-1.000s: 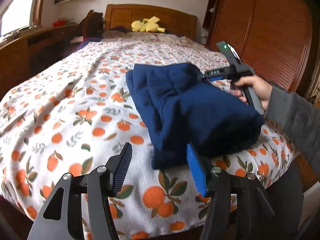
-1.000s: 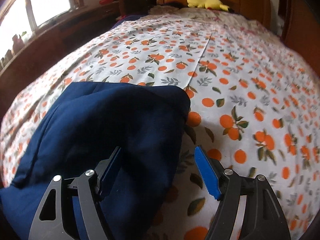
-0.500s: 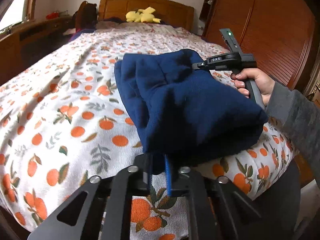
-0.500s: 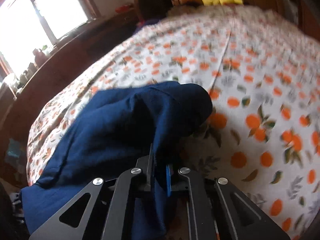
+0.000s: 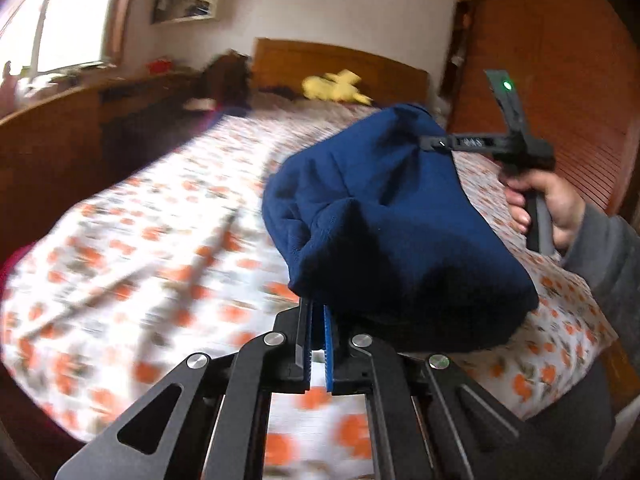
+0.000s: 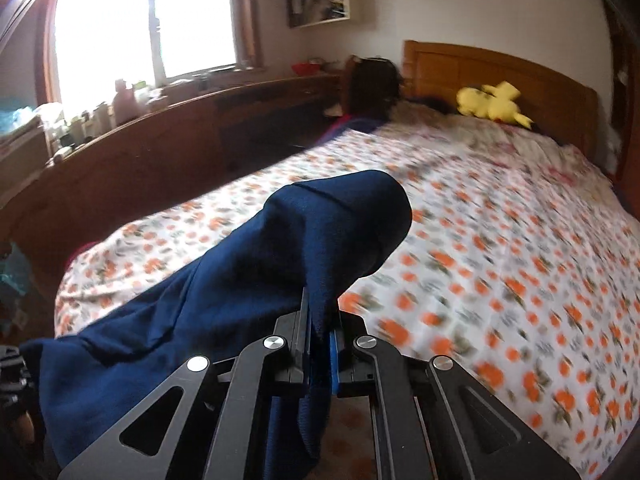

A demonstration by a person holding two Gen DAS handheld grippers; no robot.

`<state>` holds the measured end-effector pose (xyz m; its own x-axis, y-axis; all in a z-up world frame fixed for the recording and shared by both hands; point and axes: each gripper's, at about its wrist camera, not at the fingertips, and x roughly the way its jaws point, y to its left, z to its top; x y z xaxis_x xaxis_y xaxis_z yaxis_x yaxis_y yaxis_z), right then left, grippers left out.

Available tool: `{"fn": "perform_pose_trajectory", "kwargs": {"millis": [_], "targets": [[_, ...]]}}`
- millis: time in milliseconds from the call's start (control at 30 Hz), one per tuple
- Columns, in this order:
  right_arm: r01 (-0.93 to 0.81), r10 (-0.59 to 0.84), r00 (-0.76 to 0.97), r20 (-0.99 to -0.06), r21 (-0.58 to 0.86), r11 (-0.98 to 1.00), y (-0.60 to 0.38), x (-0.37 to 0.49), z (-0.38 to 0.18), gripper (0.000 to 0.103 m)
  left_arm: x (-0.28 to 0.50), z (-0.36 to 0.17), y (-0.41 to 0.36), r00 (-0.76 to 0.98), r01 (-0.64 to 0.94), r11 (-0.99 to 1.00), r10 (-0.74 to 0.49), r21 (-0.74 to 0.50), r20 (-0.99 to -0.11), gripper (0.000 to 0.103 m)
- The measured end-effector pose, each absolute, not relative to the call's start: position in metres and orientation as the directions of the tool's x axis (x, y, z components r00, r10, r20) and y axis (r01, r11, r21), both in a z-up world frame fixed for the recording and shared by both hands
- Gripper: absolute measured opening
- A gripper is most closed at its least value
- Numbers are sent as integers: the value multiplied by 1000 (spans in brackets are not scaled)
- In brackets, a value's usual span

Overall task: Fold large clothes
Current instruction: 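Carry the blazer bundle with the left tool to the bed edge by the desk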

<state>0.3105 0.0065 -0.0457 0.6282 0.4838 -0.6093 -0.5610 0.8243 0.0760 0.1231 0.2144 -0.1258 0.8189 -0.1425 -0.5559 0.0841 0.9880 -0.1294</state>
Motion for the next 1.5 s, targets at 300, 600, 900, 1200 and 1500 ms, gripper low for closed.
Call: {"fn": "perform_pose_trajectory", "kwargs": {"millis": [300,600,900,1200,1500], "targets": [[-682,595,552,-584,93,725,174,309,-35,5,101,-104,373,828,-164,983,96,-76,-553,4],[-744,616,454,-644,107,660,280,302,-70,6,74,-106,474,764,-357,934,274,-30,-585,4],[-724,504,487,-713,-6,690,279,289,-103,25,45,-139,507,698,-442,897,334,-14,-633,17],[-751,586,486,-648,32,659,230,249,-70,25,5,-115,482,702,-487,873,397,7,-591,19],[-727,601,530,-598,45,685,143,197,-47,29,16,-71,408,778,-411,912,360,17,-515,65]]}}
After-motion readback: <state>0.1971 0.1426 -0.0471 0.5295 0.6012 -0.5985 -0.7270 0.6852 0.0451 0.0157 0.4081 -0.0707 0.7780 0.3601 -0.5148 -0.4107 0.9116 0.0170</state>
